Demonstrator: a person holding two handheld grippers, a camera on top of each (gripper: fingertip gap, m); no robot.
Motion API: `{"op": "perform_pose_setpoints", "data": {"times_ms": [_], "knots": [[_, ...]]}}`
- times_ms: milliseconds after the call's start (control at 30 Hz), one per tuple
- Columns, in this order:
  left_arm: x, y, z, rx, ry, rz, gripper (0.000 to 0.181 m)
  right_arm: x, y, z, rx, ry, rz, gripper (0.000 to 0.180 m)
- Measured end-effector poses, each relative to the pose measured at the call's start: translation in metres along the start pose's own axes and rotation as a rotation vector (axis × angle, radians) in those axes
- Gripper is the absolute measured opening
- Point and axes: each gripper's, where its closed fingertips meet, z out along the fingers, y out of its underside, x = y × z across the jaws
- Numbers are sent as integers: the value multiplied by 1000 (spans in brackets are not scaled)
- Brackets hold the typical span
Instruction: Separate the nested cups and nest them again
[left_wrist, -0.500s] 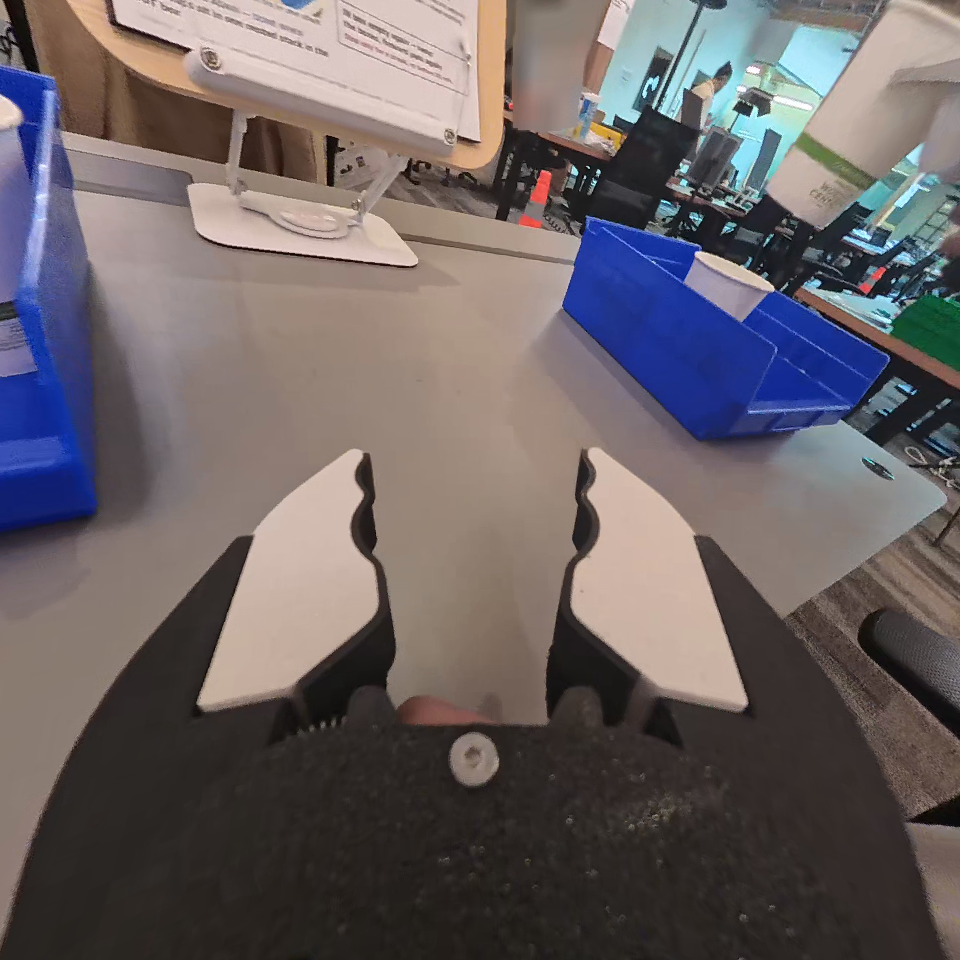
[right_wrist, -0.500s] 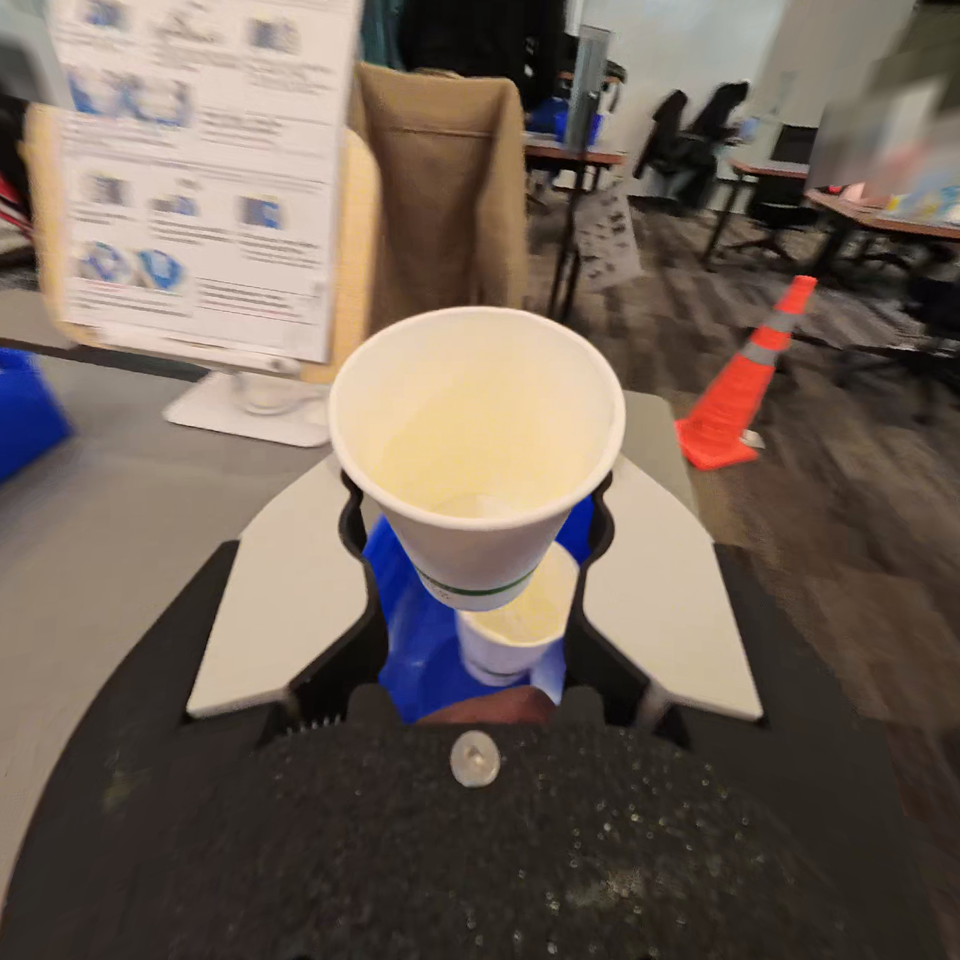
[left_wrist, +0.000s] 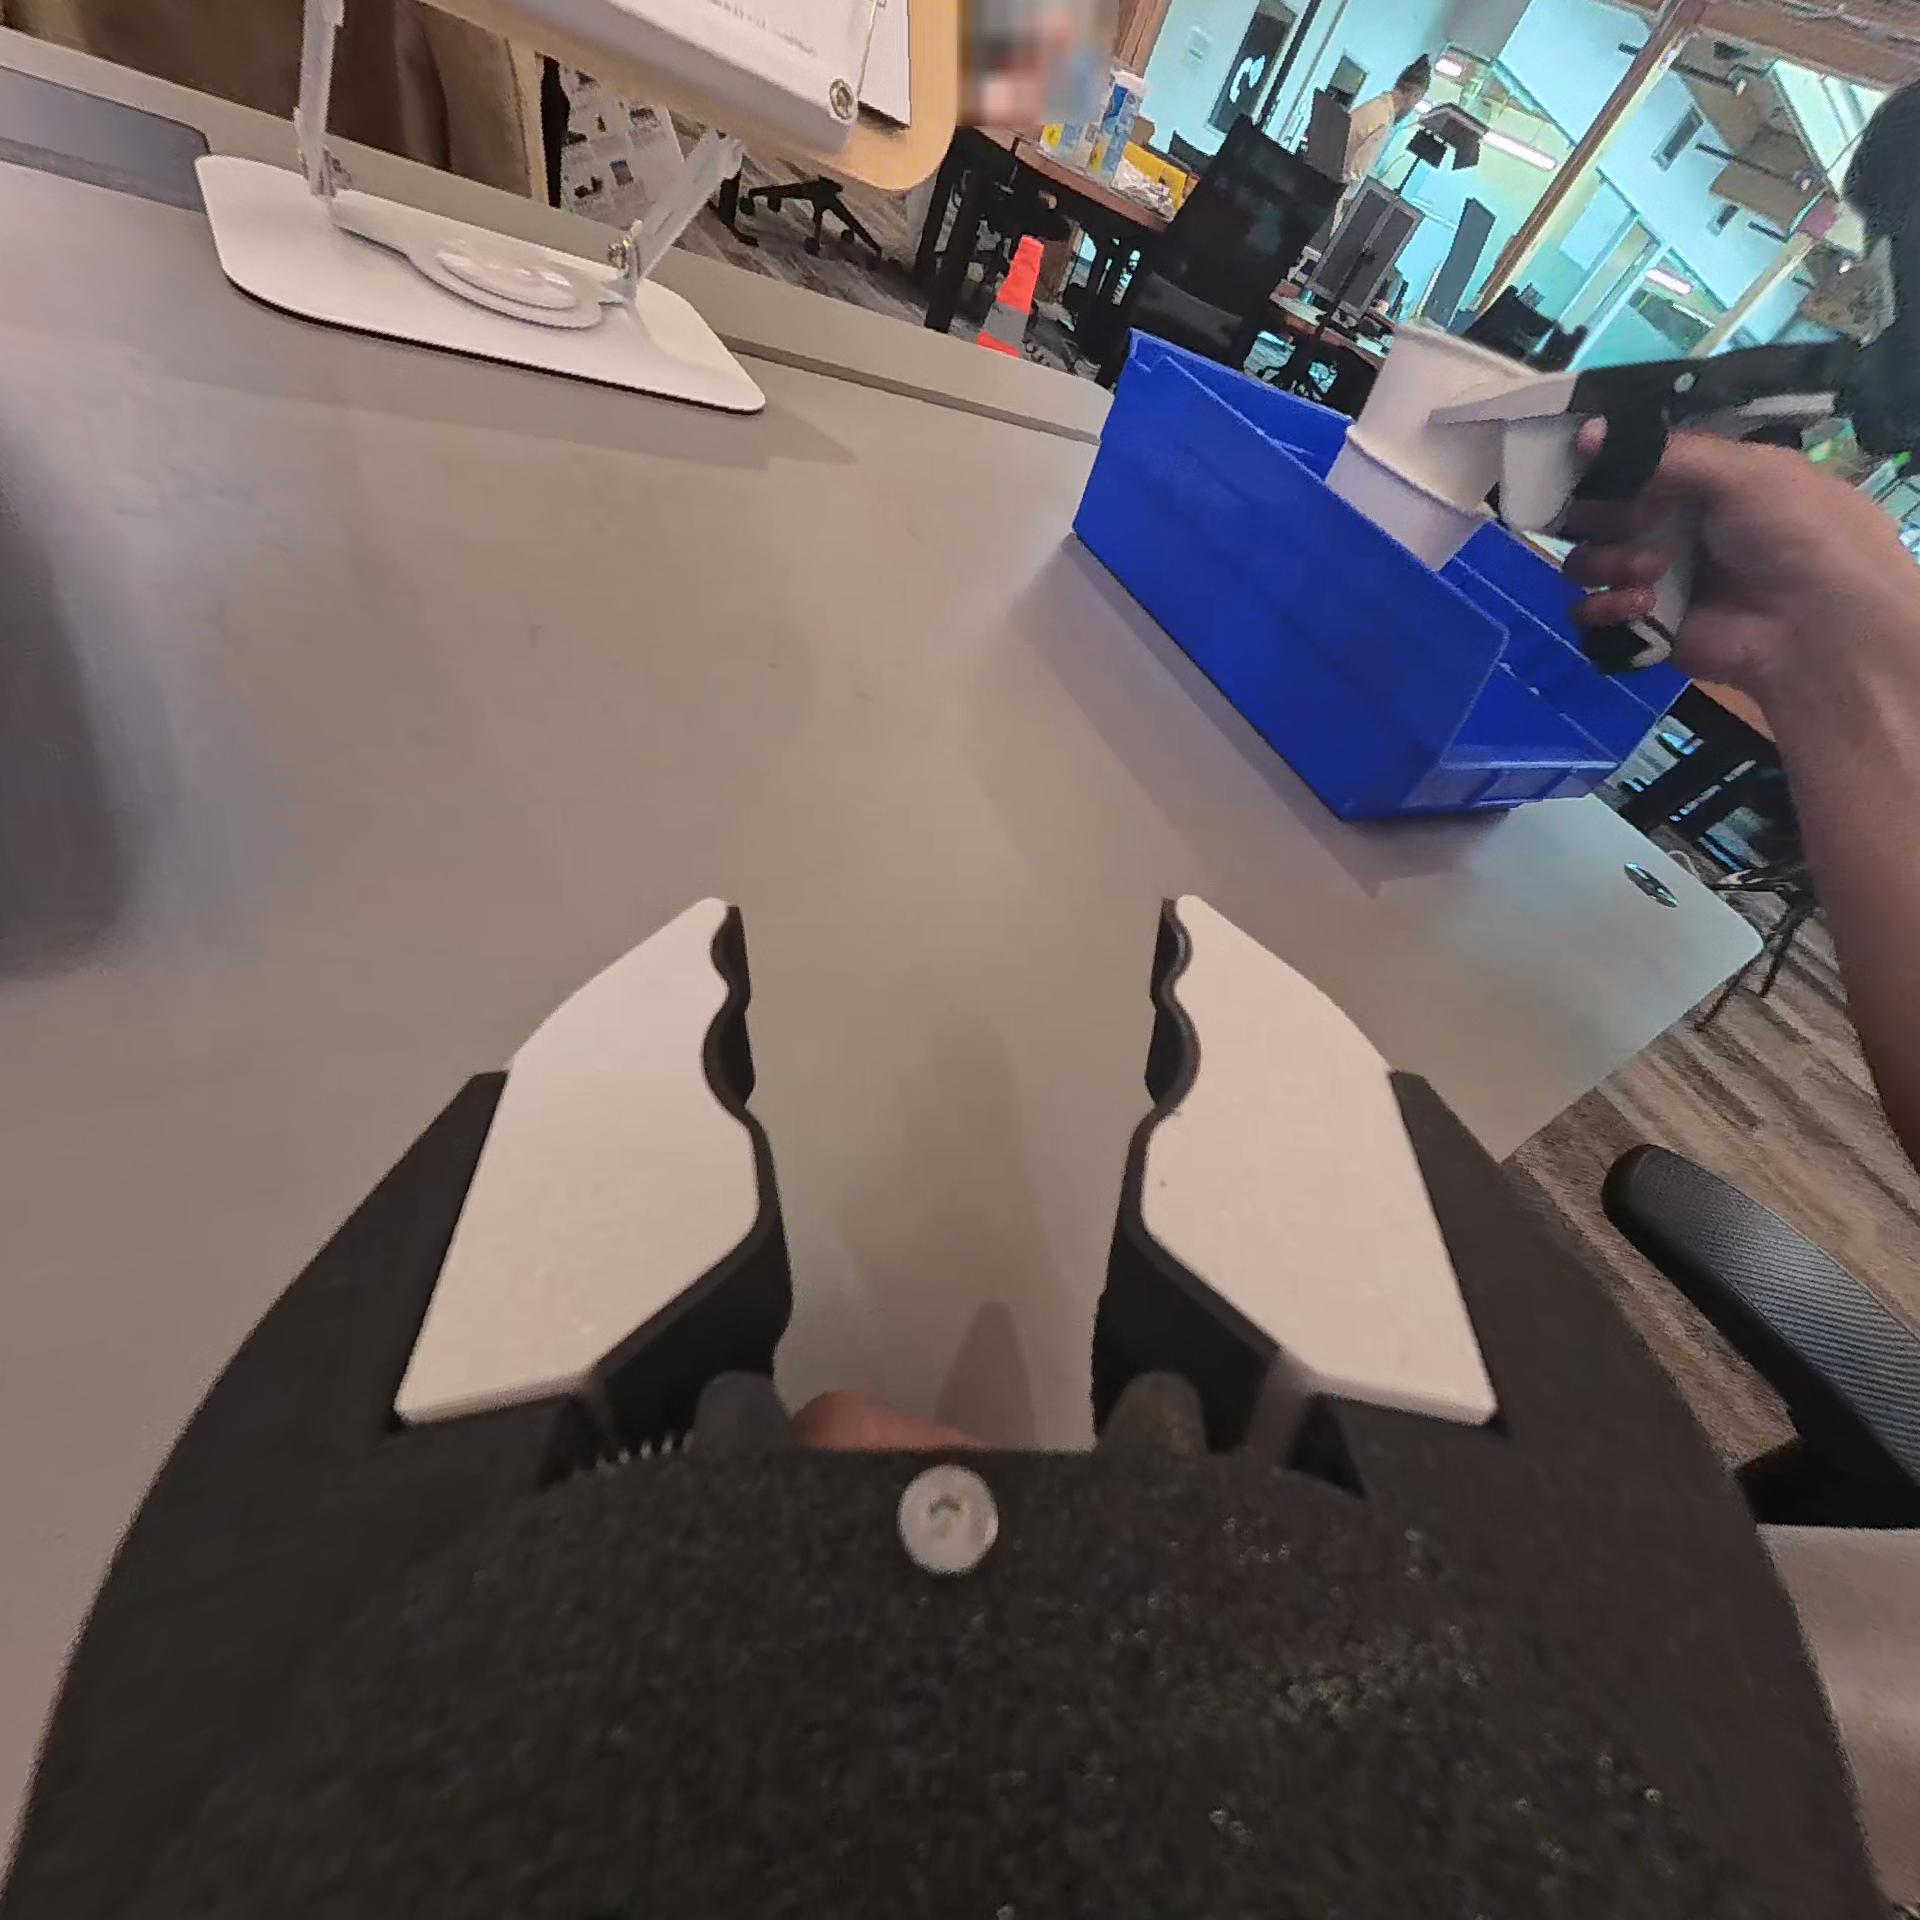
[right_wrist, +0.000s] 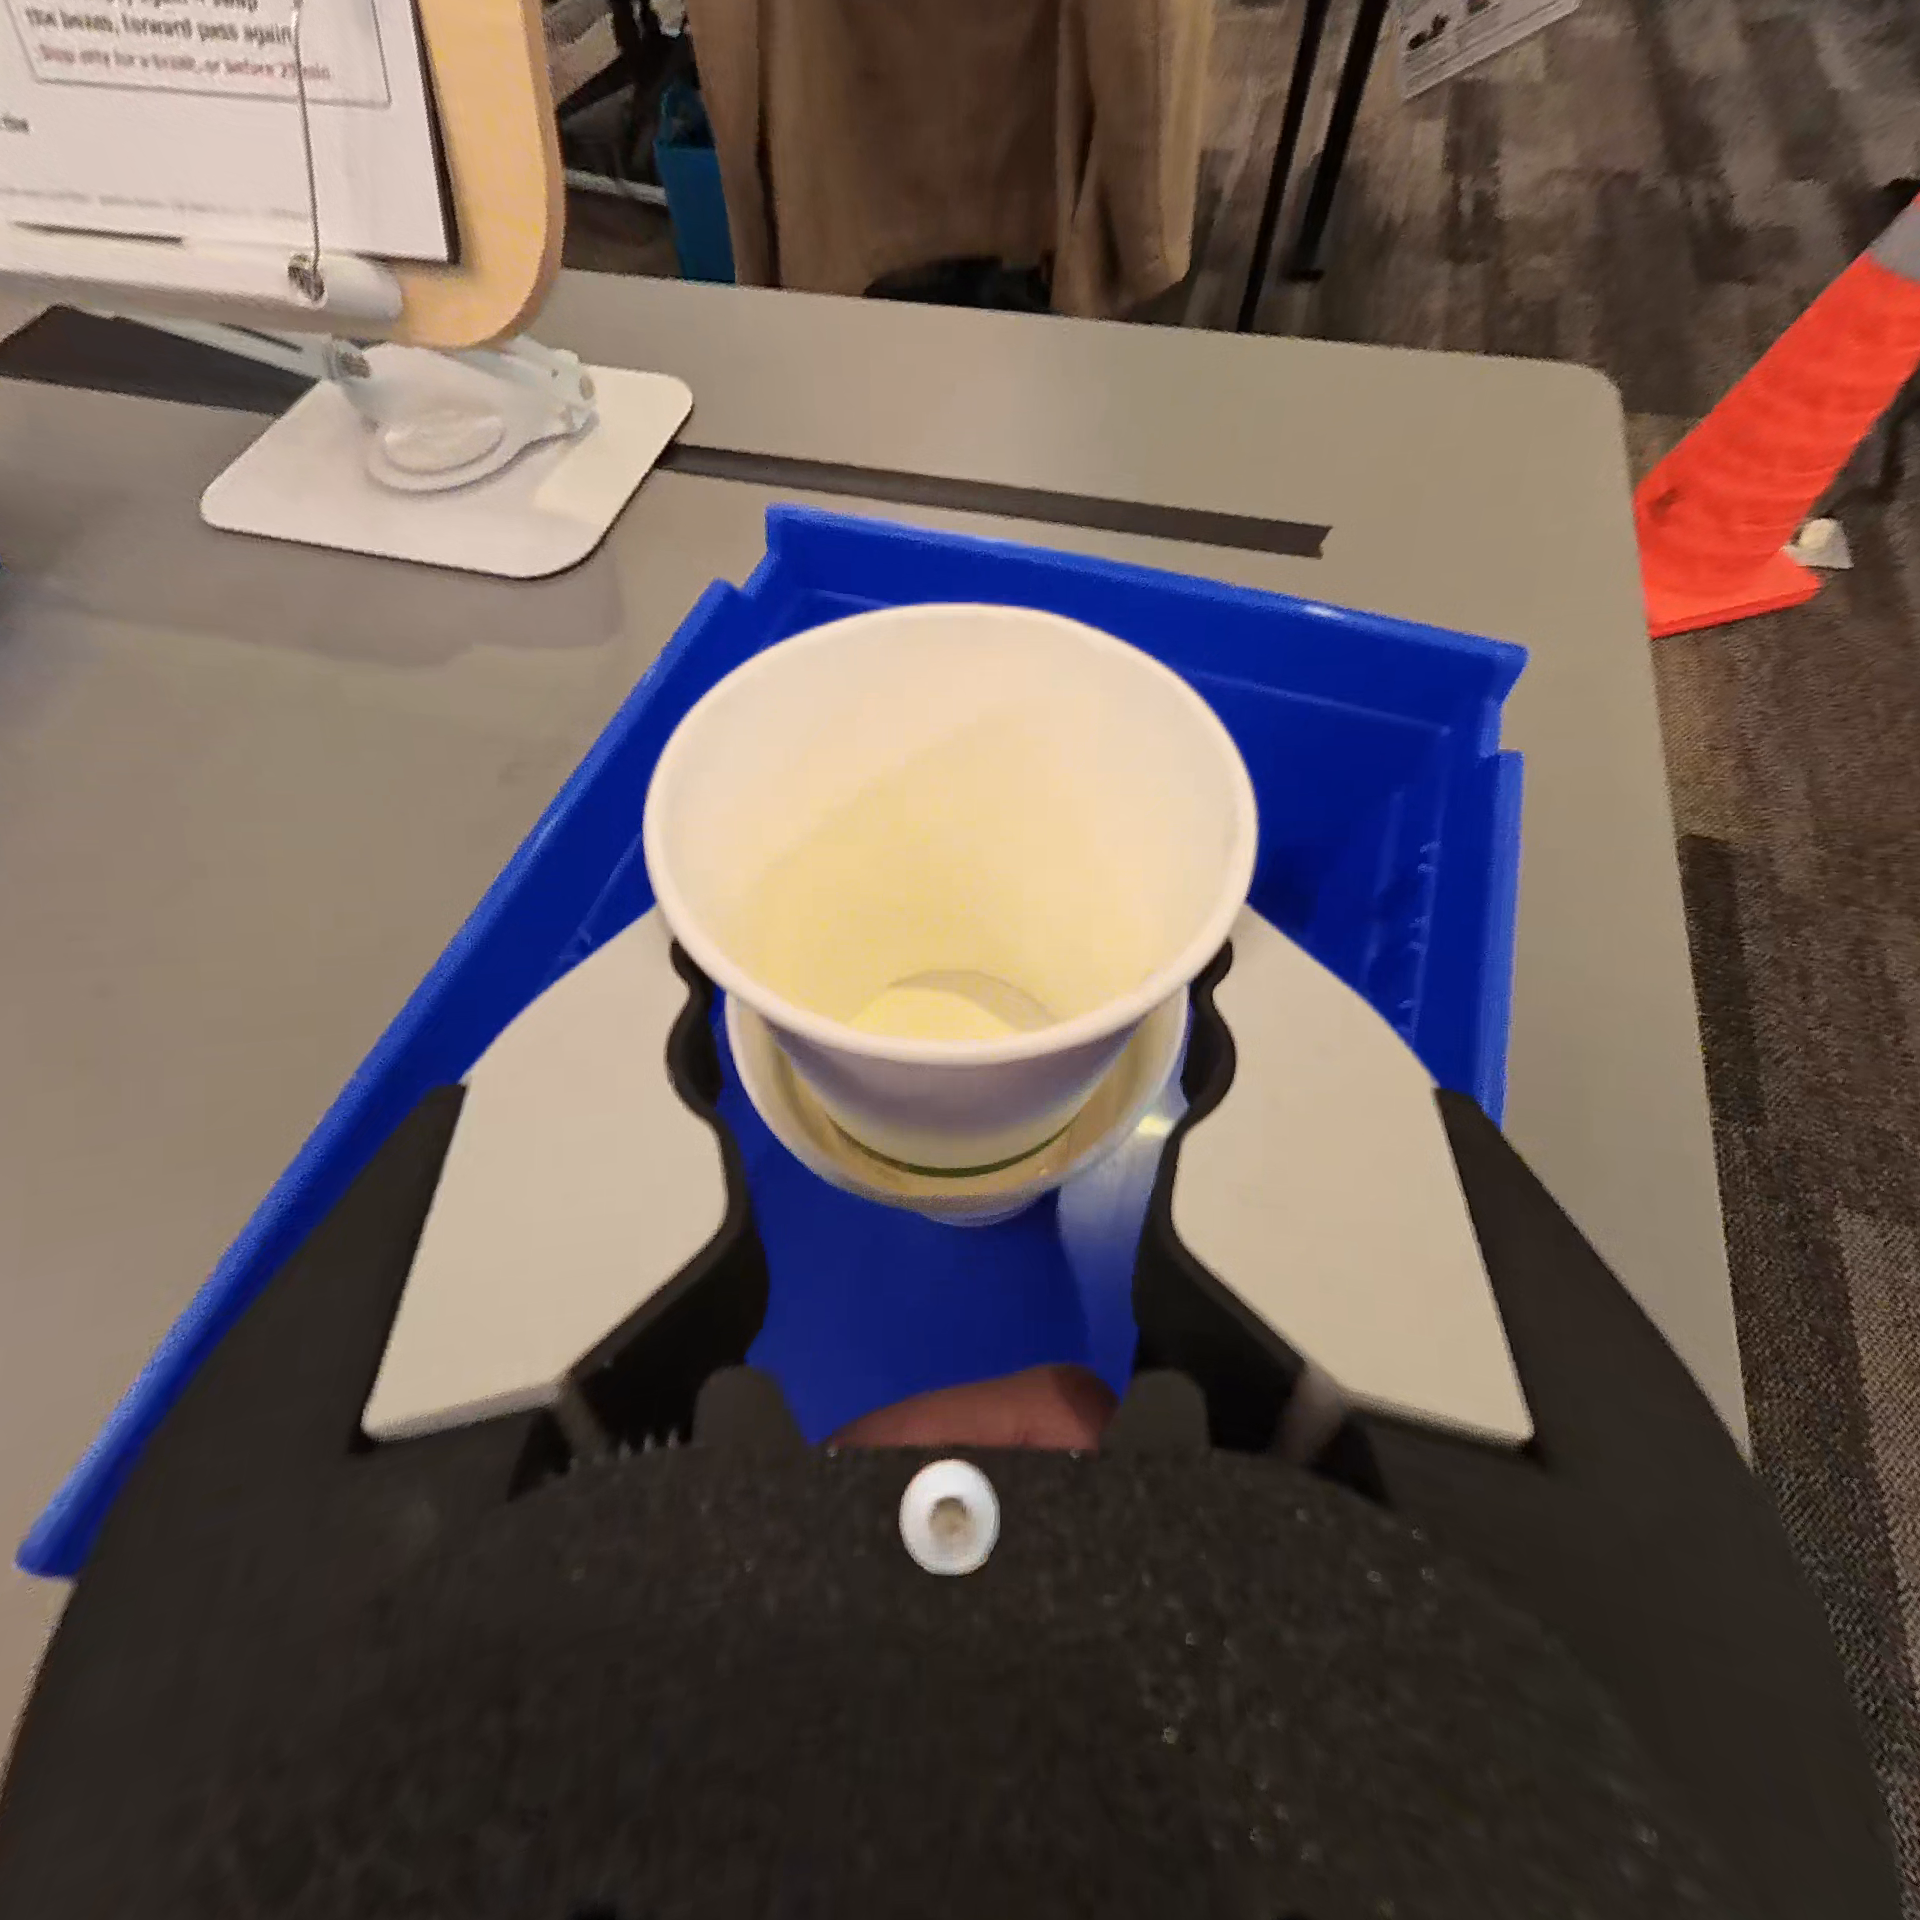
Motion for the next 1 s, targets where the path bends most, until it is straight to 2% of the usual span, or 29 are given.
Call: {"op": "perform_pose_setpoints", "data": {"times_ms": [367, 533, 633, 700, 767, 833, 1000], "knots": [[7, 13, 7, -47, 54, -50, 74, 0, 25, -11, -135, -58, -136, 91], [11, 14, 8, -57, 70, -51, 74, 1, 16, -18, -197, -47, -198, 92], [13, 15, 7, -60, 73, -45, 75, -8, 1, -40, -121, 9, -233, 89], [9, 11, 4, -46, 47, -21, 75, -42, -12, -62, 20, -32, -222, 86], [-4, 3, -1, -22, -23, 28, 76, -101, -14, -81, 165, -182, -150, 84], [-23, -10, -9, 4, -120, 77, 77, -168, 4, -89, 231, -349, -70, 81], [-92, -67, -43, 59, -360, 152, 79, -307, 90, -73, 110, -634, 31, 78]]}}
